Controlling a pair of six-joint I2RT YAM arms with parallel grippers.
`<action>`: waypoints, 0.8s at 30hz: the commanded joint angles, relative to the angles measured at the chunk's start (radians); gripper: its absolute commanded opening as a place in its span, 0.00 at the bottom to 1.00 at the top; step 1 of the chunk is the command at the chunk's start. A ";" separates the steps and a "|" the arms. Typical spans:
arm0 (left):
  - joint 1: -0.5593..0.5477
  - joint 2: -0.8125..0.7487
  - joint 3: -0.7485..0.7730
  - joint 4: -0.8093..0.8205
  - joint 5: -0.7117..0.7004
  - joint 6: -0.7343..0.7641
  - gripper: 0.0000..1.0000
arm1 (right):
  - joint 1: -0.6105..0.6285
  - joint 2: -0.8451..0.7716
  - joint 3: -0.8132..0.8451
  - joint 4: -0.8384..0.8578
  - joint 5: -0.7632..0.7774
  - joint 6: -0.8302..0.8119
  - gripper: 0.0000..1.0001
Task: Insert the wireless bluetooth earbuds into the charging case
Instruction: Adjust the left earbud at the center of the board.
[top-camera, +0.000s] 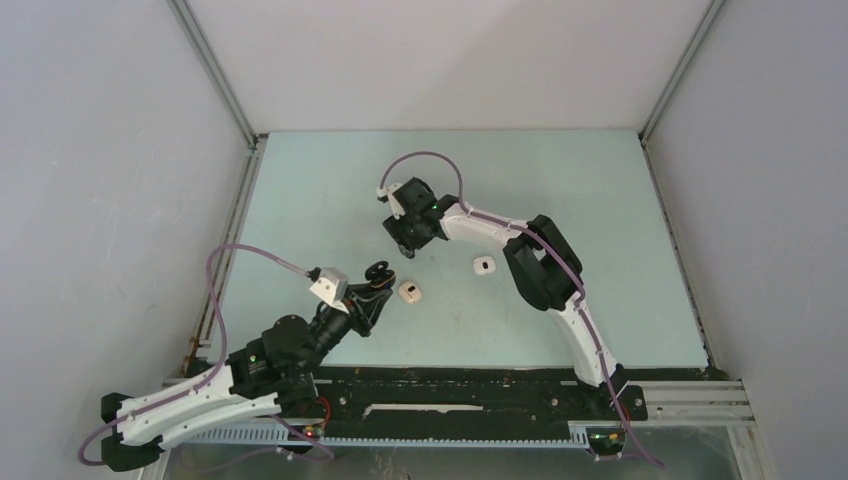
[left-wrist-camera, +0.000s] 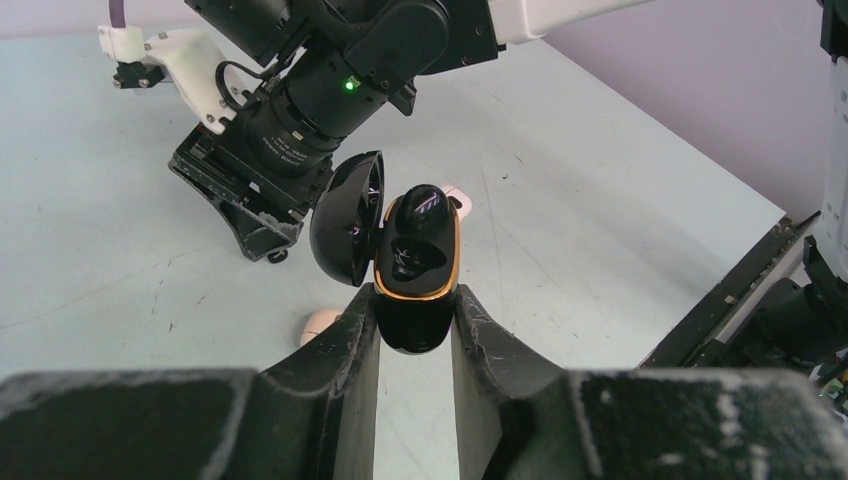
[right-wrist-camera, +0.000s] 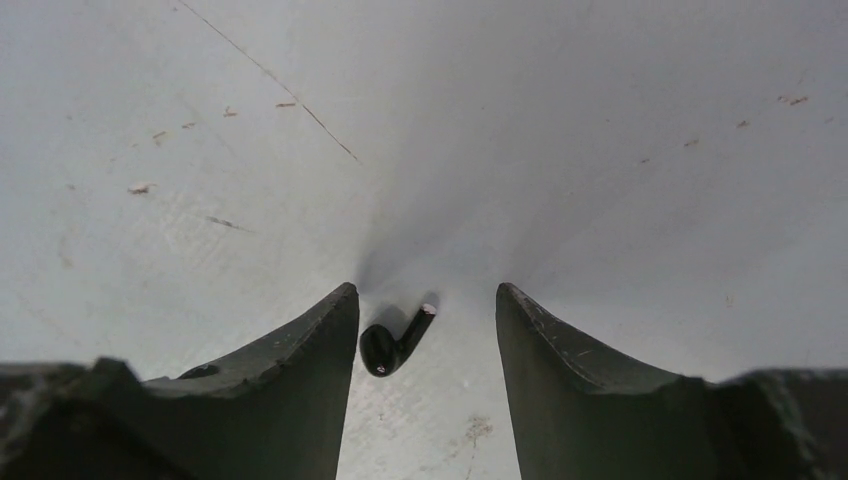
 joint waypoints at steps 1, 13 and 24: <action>-0.004 0.006 0.027 0.029 0.001 -0.003 0.00 | -0.006 -0.041 -0.080 0.023 0.048 -0.023 0.55; -0.004 0.030 0.016 0.063 0.025 0.009 0.00 | -0.050 -0.202 -0.285 0.088 0.028 -0.077 0.53; -0.004 0.030 0.009 0.065 0.039 -0.001 0.00 | -0.116 -0.205 -0.287 0.114 -0.261 -0.111 0.44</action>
